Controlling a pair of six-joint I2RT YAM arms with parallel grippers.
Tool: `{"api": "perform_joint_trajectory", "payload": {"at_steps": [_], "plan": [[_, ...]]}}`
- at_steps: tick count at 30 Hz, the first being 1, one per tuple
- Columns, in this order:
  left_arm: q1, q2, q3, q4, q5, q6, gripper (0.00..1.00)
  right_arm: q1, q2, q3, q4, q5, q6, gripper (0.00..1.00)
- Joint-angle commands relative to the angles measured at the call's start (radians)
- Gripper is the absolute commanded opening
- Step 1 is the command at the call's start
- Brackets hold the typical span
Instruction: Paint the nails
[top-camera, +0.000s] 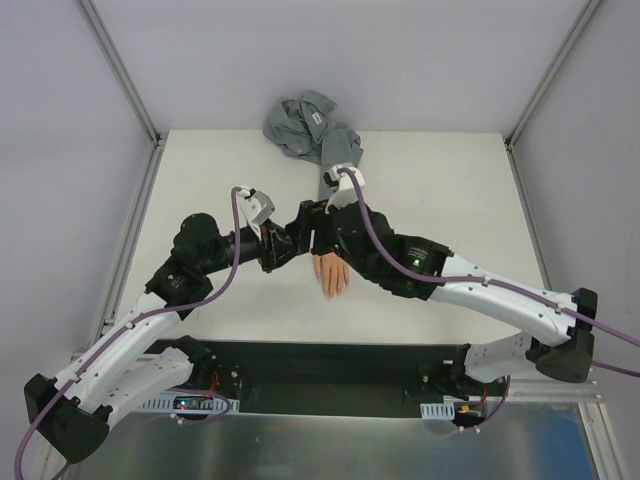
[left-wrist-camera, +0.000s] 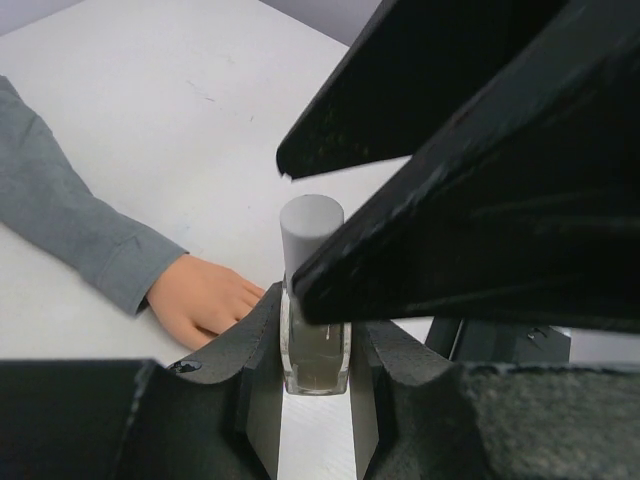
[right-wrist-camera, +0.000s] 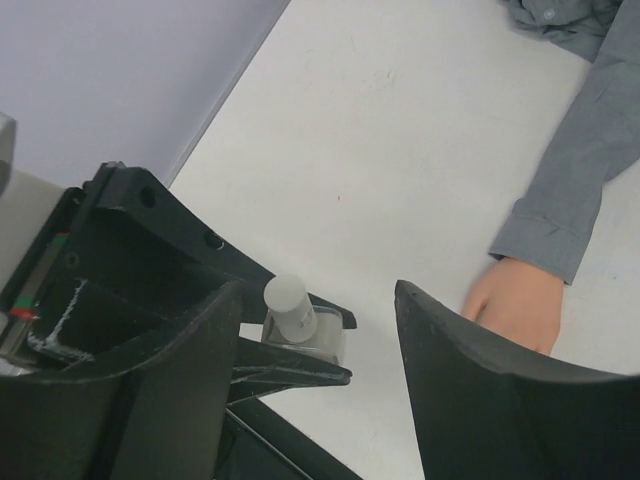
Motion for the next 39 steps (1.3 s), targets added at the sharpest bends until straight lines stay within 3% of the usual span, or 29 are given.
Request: {"api": "perform_joint_trajectory", "payload": {"at_steps": [1, 7, 8, 10, 11, 13, 16, 19, 20, 21, 26, 31, 35, 36, 37, 39], "plan": [[-0.009, -0.017, 0.020, 0.033, -0.052, 0.007, 0.00, 0.023, 0.055, 0.066, 0.016, 0.055, 0.047, 0.63], [-0.013, -0.017, 0.025, 0.033, -0.028, 0.002, 0.00, 0.027, 0.093, 0.057, 0.026, 0.068, 0.033, 0.45], [-0.015, -0.015, 0.026, 0.033, -0.019, 0.001, 0.00, 0.027, 0.086, 0.051, 0.030, 0.078, 0.009, 0.34], [-0.015, -0.015, 0.026, 0.035, 0.001, -0.002, 0.00, 0.027, 0.070, 0.023, 0.049, 0.076, -0.021, 0.23], [-0.015, -0.011, 0.028, 0.036, 0.016, -0.001, 0.00, 0.023, 0.050, 0.011, 0.058, 0.061, -0.054, 0.12], [-0.015, -0.006, 0.035, 0.036, 0.064, -0.004, 0.00, 0.015, 0.024, -0.035, 0.085, 0.027, -0.093, 0.01], [-0.015, -0.008, 0.039, 0.051, 0.164, -0.007, 0.00, -0.017, -0.054, -0.108, 0.160, -0.103, -0.177, 0.01], [-0.015, -0.012, 0.020, 0.146, 0.312, -0.071, 0.00, -0.121, -0.134, -0.207, 0.278, -0.588, -0.234, 0.00], [-0.015, -0.014, 0.005, 0.219, 0.363, -0.094, 0.00, -0.175, -0.145, -0.246, 0.343, -0.893, -0.234, 0.01], [-0.015, -0.011, -0.007, 0.278, 0.406, -0.123, 0.00, -0.192, -0.155, -0.256, 0.363, -1.010, -0.234, 0.00], [-0.015, 0.038, -0.046, 0.539, 0.679, -0.321, 0.00, -0.273, -0.183, -0.273, 0.374, -1.321, -0.226, 0.00], [-0.015, 0.069, -0.041, 0.624, 0.735, -0.389, 0.00, -0.309, -0.209, -0.294, 0.380, -1.404, -0.211, 0.01], [-0.015, 0.052, -0.049, 0.595, 0.701, -0.358, 0.00, -0.315, -0.224, -0.279, 0.311, -1.332, -0.225, 0.00], [-0.015, 0.047, -0.047, 0.567, 0.666, -0.338, 0.00, -0.313, -0.227, -0.276, 0.299, -1.306, -0.225, 0.03], [-0.015, 0.035, -0.035, 0.471, 0.640, -0.276, 0.00, -0.315, -0.231, -0.267, 0.288, -1.251, -0.225, 0.14], [-0.015, 0.025, -0.021, 0.379, 0.536, -0.213, 0.00, -0.313, -0.241, -0.256, 0.256, -1.173, -0.223, 0.26]]}}
